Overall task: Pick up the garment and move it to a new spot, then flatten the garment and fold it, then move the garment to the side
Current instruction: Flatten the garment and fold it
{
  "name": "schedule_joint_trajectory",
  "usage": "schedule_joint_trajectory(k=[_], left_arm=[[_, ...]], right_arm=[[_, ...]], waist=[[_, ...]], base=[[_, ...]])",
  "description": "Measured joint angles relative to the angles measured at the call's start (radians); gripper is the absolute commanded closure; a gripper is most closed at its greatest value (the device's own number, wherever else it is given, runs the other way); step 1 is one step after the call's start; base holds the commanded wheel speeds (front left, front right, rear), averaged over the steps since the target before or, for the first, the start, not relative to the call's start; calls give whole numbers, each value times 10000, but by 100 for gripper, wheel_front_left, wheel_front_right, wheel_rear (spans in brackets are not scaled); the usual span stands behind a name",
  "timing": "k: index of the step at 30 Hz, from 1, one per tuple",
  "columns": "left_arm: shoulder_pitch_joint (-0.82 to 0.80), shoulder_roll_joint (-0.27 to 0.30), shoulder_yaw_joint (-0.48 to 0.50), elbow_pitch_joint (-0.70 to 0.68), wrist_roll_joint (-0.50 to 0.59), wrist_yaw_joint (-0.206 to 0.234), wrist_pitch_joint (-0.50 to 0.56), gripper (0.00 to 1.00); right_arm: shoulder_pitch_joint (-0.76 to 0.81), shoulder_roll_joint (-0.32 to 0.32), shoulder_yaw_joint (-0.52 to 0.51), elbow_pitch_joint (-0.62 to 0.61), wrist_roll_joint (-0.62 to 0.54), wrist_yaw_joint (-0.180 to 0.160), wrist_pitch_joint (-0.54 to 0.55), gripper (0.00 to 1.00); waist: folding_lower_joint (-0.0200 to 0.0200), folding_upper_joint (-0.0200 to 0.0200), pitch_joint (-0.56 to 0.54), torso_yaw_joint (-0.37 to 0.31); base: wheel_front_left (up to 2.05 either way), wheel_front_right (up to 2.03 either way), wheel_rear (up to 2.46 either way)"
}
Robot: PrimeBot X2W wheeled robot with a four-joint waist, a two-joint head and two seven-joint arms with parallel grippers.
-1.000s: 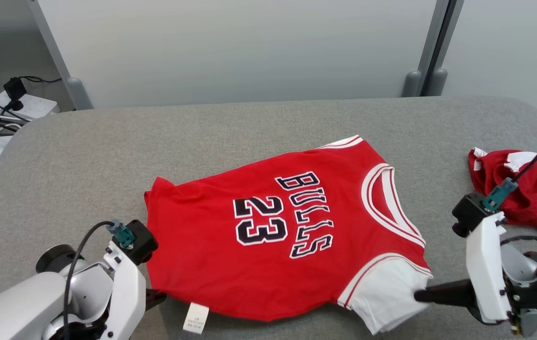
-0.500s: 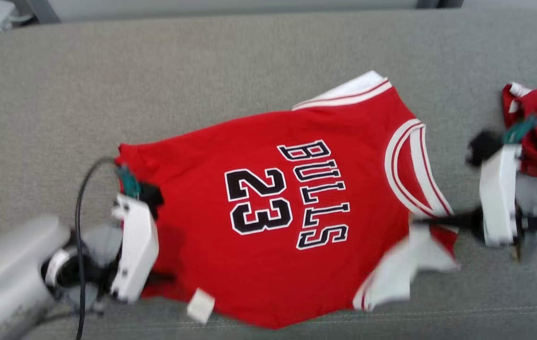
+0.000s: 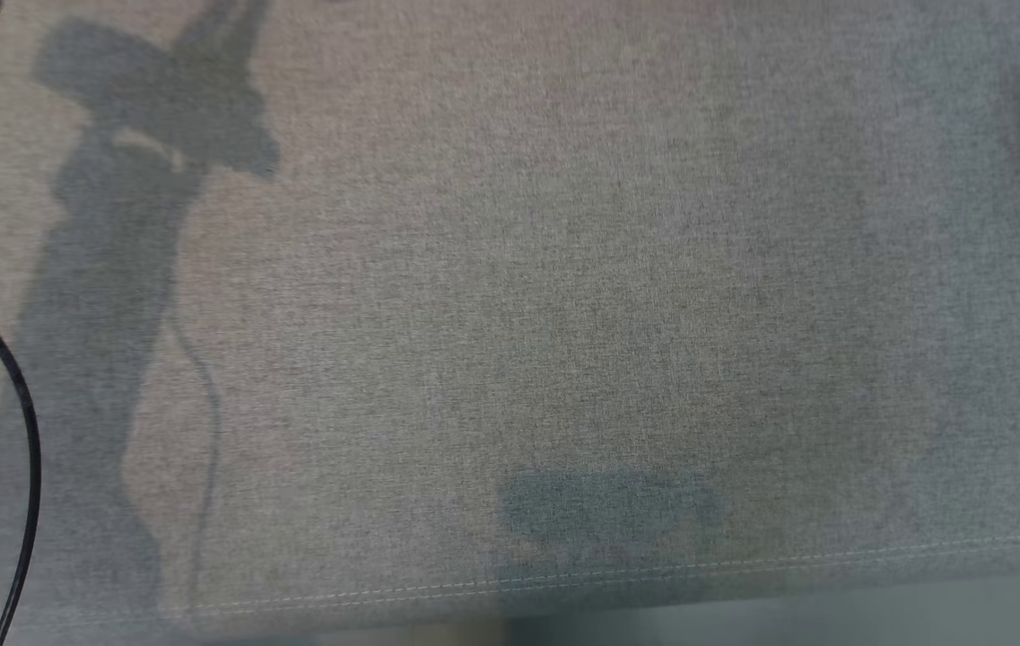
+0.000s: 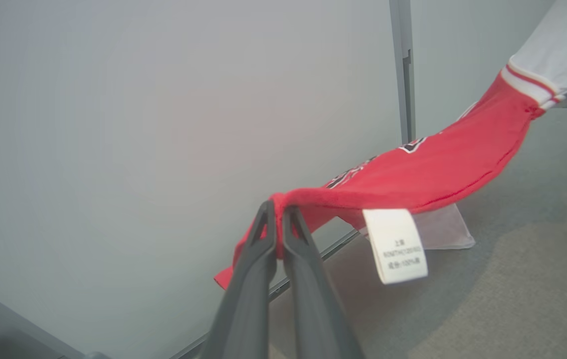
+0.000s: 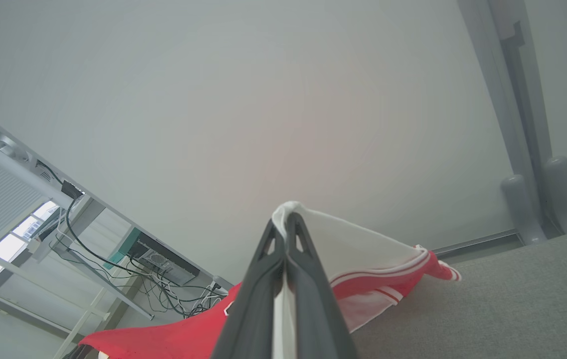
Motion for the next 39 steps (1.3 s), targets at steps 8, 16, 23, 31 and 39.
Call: schedule_joint_trajectory(k=[8, 16, 23, 31, 39], left_arm=[[695, 44, -932, 1352, -627, -2, -754, 100], [3045, 284, -2119, 1269, -2230, -77, -1315, 100], [4093, 341, -2387, 1208, -2698, -77, -1515, 100], [5875, 364, -2562, 1279, -2928, -77, -1517, 100], [7245, 451, -2853, 1250, -3358, -77, -1515, 100]], right_arm=[[1213, -190, 157, -1331, 1306, 0, 2109, 100], [4836, -1315, 688, -3509, 2675, 0, 4677, 100], [7198, -1511, 650, -4544, 3219, 0, 5242, 100], [9534, -1509, 727, -4936, 3208, 0, 5398, 100], [11120, -1317, 681, -4930, 3051, 0, 5277, 100]], waist=[[0, 0, 859, -280], [0, 0, 359, -310], [0, 0, -605, -122], [0, 0, -2194, 97], [0, 0, -3490, 254]], base=[[0, 0, 0], [0, 0, 0], [0, 0, 0], [0, 0, 0], [0, 0, 0]])
